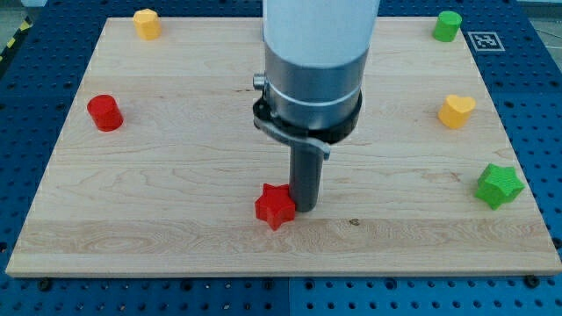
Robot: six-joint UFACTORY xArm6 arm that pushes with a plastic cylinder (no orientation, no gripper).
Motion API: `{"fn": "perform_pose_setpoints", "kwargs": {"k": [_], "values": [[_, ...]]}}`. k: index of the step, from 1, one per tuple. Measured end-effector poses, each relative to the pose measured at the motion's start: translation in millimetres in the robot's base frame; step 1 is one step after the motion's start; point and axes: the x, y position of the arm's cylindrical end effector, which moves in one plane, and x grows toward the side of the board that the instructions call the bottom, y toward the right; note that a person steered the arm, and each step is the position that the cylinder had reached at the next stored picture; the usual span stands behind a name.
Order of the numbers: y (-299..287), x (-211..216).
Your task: Move the red star to the bottom left corner
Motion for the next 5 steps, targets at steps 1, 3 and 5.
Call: {"fn": "perform_pose_setpoints", "kwargs": {"k": [1, 3, 5], "values": [[-19, 12], [-89, 14], [-166, 14]]}}
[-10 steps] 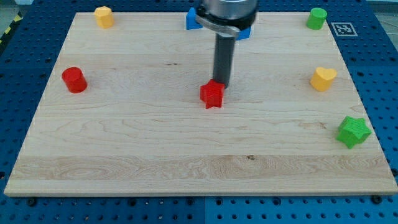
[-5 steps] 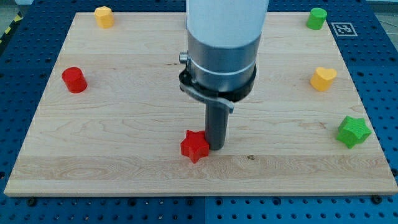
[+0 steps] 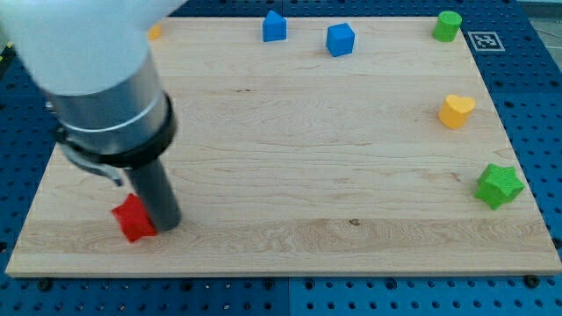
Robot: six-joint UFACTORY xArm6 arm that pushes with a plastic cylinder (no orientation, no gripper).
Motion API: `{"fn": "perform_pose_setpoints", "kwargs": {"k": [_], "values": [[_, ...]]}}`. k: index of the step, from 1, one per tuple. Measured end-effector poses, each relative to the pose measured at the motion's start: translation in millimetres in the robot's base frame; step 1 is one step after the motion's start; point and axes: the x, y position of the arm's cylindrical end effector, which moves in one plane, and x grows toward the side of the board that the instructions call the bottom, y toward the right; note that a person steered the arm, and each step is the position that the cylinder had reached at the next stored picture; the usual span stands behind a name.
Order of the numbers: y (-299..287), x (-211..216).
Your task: Move the red star to the bottom left corner
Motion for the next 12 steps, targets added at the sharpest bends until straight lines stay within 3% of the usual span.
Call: {"fn": "perform_pose_setpoints", "kwargs": {"k": [3, 5, 6, 12], "values": [[-70, -22], [-107, -65], [-156, -32], [-97, 1]]}}
